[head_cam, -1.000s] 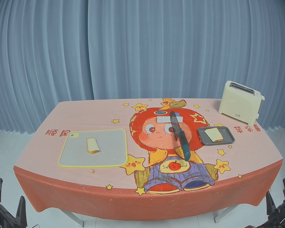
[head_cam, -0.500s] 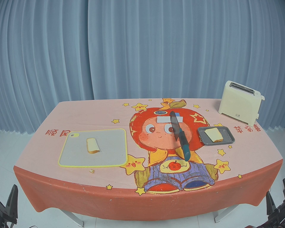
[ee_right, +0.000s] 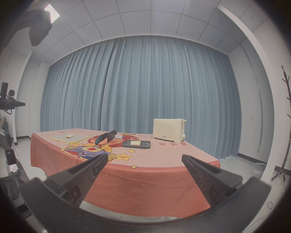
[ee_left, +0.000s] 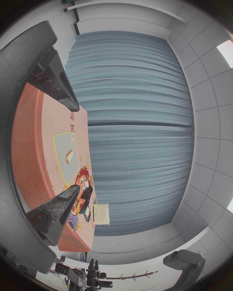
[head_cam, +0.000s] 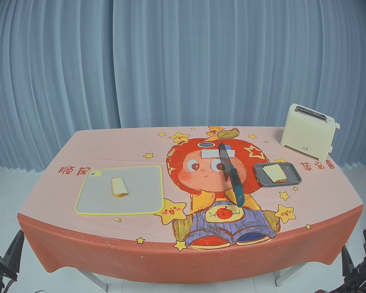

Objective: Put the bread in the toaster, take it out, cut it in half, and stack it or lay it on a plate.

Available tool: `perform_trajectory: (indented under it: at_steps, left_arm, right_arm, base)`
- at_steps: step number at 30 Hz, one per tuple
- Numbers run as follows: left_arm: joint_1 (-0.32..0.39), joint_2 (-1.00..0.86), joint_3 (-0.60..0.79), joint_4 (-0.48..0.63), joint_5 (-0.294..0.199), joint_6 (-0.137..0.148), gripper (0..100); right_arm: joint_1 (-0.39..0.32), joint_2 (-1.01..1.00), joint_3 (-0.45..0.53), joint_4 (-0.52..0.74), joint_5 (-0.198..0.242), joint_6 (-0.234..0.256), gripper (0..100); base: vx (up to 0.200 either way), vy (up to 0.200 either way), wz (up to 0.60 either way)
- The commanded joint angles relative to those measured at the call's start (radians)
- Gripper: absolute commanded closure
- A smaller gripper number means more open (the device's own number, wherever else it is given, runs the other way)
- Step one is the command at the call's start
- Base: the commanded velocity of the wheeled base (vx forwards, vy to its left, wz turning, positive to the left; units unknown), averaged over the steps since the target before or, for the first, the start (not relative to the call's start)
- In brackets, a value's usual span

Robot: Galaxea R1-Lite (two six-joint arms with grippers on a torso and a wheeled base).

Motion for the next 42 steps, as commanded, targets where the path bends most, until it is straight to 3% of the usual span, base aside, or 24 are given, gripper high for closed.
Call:
perform_trajectory:
  at_steps: [1, 18, 23, 42]
  left_arm:
    - [0.0, 0.087, -0.027, -0.002, 0.0, 0.001, 0]
    - [0.003, 0.337, -0.133, -0.005, -0.011, -0.004, 0]
    - [0.002, 0.4, -0.157, -0.008, -0.011, -0.03, 0]
    - [0.002, 0.59, -0.214, -0.008, -0.023, -0.038, 0]
  right_arm:
    - [0.0, -0.016, 0.014, 0.0, 0.001, 0.0, 0]
    - [0.002, -0.016, 0.014, 0.0, 0.001, 0.0, 0]
    - [0.0, -0.016, 0.014, 0.0, 0.001, 0.0, 0]
    - [0.0, -0.016, 0.014, 0.0, 0.001, 0.0, 0]
  base:
    - [0.0, 0.0, 0.0]
    - [0.0, 0.0, 0.0]
    - [0.0, 0.0, 0.0]
    - [0.0, 0.0, 0.0]
